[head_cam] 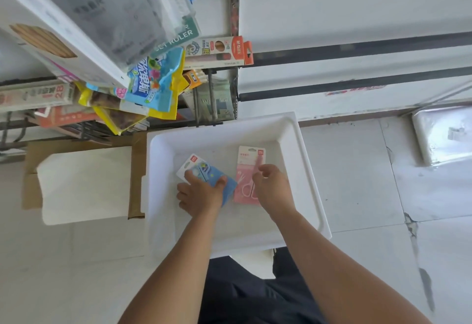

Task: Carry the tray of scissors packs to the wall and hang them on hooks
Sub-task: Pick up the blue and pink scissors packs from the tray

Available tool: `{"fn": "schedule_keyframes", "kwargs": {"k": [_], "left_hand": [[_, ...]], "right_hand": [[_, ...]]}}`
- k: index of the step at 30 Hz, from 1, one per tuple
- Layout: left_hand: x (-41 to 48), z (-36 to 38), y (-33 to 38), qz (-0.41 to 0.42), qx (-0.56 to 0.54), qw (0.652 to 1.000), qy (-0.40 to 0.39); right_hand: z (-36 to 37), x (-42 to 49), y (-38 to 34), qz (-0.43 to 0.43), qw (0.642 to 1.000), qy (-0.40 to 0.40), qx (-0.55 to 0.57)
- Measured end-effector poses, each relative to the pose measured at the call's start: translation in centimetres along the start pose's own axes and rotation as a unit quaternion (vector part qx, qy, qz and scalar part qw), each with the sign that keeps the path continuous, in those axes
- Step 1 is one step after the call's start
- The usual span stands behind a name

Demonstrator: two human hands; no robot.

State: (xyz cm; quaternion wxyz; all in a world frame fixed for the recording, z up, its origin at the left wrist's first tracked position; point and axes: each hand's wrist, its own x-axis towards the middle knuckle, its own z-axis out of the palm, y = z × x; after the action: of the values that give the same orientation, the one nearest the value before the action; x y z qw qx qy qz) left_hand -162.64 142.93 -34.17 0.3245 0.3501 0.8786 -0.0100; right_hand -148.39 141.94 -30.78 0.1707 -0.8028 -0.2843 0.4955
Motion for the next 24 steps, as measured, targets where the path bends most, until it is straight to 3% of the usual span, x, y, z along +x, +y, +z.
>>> {"fn": "schedule_keyframes", "kwargs": {"k": [7,11,15,19,24], "left_hand": [[1.3,0.8,0.5,-0.051,-0.145,0.988,0.004],[1.6,0.6,-1.0,-0.028,-0.119,0.992,0.003],[1.2,1.2,-1.1,0.006,-0.023,0.999,-0.033],[2.0,1.0,-0.4,-0.016,-0.028,0.998,-0.056],[2.5,0.3,-0.8,0.04,0.006,0.998,-0.051]], "right_hand": [[1.7,0.8,0.6,0.011,0.992,0.013,-0.126],[2.9,1.4,0.4,0.015,0.986,0.028,-0.164],[3.7,1.9,0.6,0.025,0.978,0.055,-0.199],[4.7,2.0,0.8,0.017,0.962,0.073,-0.263],[5.0,2.3,0.0,0.017,0.962,0.049,-0.266]]}}
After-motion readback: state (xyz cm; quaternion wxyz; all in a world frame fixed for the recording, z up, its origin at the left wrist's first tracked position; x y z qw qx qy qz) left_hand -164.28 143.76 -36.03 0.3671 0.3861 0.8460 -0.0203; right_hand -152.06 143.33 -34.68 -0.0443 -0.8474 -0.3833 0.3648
